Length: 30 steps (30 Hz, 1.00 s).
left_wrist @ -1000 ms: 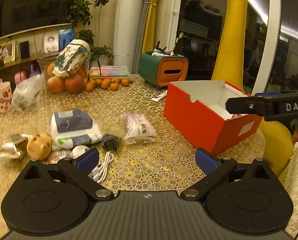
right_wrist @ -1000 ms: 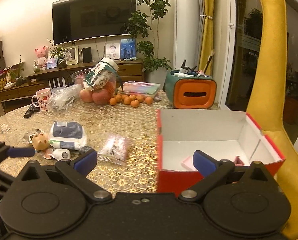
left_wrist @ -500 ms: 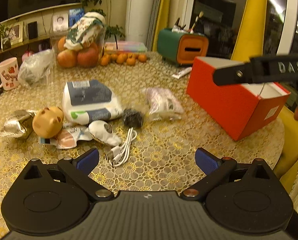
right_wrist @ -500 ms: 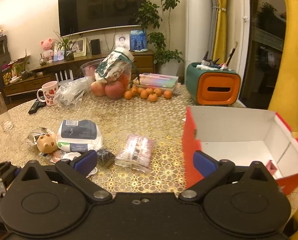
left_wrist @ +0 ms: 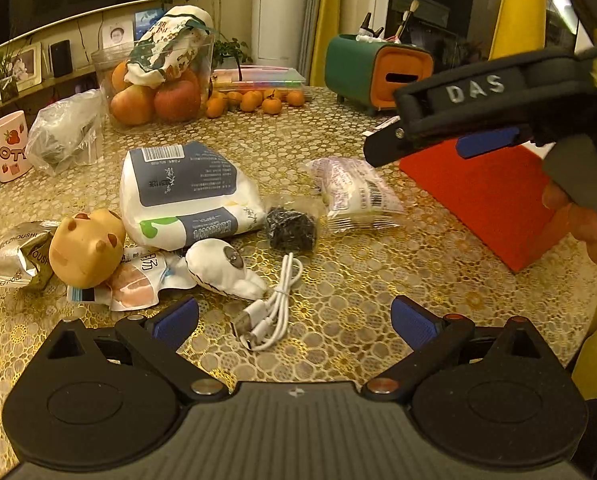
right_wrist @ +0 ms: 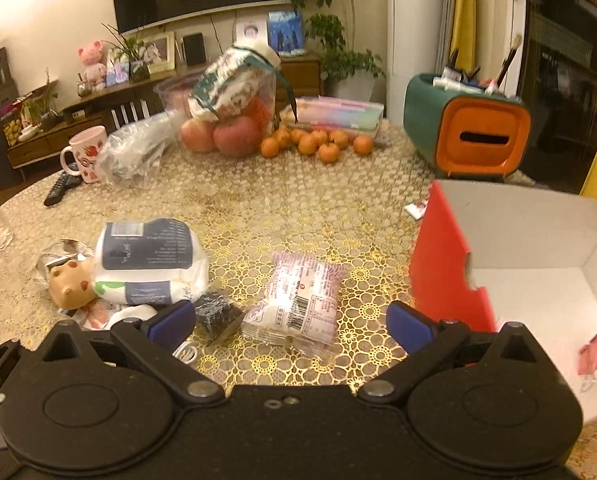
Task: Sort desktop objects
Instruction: 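Grasp the white USB cable with the left tool while the right tool grasps the plastic-wrapped packet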
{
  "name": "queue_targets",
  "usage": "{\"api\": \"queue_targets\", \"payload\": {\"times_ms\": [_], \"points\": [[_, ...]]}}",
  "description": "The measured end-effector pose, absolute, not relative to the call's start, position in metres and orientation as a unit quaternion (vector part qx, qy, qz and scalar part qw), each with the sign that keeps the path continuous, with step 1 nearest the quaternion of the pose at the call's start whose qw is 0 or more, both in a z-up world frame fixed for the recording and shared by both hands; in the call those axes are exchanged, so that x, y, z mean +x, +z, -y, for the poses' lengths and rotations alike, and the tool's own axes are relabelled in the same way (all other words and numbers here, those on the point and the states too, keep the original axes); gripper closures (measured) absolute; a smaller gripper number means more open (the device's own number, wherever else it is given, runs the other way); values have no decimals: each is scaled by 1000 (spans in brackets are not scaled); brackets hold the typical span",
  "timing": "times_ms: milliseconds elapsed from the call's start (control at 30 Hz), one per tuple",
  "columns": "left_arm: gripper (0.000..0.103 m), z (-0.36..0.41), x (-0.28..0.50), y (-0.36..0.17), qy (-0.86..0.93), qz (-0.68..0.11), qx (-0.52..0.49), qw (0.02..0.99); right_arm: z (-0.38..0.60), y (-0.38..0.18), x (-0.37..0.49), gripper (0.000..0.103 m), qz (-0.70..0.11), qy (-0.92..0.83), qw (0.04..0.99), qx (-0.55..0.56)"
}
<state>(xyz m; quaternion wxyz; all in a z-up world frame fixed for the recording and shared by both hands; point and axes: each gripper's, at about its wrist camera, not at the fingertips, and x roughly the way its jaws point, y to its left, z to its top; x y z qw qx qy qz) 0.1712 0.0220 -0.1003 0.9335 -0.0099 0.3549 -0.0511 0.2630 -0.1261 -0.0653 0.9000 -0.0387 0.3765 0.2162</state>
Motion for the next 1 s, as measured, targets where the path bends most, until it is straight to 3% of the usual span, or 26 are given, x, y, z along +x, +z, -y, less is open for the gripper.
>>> {"api": "queue_targets", "payload": {"times_ms": [500, 1000], "points": [[2, -24, 187, -117, -48, -355, 1, 934, 111, -100, 316, 7, -434, 183, 881, -25], [18, -20, 187, -127, -50, -363, 17, 930, 103, -124, 337, 11, -469, 170, 866, -12]]}}
